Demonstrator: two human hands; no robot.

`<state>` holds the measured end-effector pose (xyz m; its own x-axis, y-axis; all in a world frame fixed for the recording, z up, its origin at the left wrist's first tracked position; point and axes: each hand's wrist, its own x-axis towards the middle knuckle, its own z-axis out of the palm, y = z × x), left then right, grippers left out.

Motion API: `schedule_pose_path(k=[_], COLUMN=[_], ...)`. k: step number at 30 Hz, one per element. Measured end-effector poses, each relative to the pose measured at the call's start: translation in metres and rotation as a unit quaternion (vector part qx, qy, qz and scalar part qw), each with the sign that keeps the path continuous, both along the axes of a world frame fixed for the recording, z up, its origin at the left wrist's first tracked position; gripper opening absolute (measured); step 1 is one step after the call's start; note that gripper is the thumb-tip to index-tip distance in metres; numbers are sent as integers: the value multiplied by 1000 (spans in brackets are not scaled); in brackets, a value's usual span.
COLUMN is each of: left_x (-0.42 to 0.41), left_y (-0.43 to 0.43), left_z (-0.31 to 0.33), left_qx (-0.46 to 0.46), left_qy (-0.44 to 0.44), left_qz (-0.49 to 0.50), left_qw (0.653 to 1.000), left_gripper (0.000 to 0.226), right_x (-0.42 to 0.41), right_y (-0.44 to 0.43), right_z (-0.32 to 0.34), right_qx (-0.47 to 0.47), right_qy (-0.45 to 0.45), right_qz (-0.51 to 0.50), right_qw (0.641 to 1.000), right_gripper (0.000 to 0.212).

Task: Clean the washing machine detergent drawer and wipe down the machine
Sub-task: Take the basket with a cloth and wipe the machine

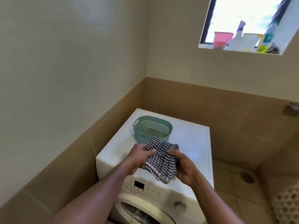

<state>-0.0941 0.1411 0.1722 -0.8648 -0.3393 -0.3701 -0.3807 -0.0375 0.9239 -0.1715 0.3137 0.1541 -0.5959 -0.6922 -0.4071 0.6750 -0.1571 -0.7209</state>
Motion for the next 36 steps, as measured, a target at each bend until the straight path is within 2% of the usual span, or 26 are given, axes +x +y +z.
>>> schedule_pose_path(k=[4, 7, 8, 10, 12, 14, 16, 17, 20, 24, 26, 29, 32, 34, 36], left_x=[-35, -72, -86, -107, -128, -150, -169, -178, -203, -233, -242, -253, -261, -266, -269], left_y=[-42, -75, -87, -112, -138, -158, -167, -167, -173, -193, -194, -189, -183, -178, -173], left_z=[14, 26, 28, 29, 22, 14, 10, 8, -2, -18, -22, -36, -57, -67, -74], left_qx=[-29, -80, -71, 26, 171, 313, 368, 343, 182, 95, -15, -172, -228, -274, -338], left_qy=[-19, -75, -90, -74, -27, 11, 25, 16, -48, -116, -121, -134, -144, -155, -164], left_qz=[-141, -206, -213, -195, -139, -81, -76, -94, -148, -167, -186, -184, -192, -209, -234], left_qw=[989, 972, 970, 978, 975, 946, 926, 935, 971, 975, 975, 959, 944, 926, 897], left_gripper=[36, 55, 62, 75, 76, 67, 60, 57, 52, 63, 55, 58, 63, 50, 21], right_x=[-39, -68, -79, -98, -119, -138, -151, -157, -169, -187, -191, -195, -199, -203, -204], right_y=[-4, -24, -34, -52, -70, -89, -107, -116, -138, -155, -160, -170, -181, -188, -192], right_z=[15, 26, 28, 33, 36, 37, 34, 31, 12, -11, -18, -30, -42, -49, -56], right_qx=[33, 95, 99, 79, 42, 14, 22, 43, 142, 289, 376, 465, 560, 605, 633], right_qy=[-14, 6, 7, -9, -32, -44, -46, -46, -19, 37, 79, 136, 217, 245, 248], right_qz=[10, 69, 67, 23, -45, -108, -131, -136, -144, -154, -116, -88, -69, -50, -22], right_qw=[999, 993, 993, 997, 998, 993, 990, 989, 979, 944, 916, 871, 797, 756, 733], right_gripper=[51, 63, 62, 57, 52, 42, 35, 33, 28, 27, 34, 35, 19, 13, 12])
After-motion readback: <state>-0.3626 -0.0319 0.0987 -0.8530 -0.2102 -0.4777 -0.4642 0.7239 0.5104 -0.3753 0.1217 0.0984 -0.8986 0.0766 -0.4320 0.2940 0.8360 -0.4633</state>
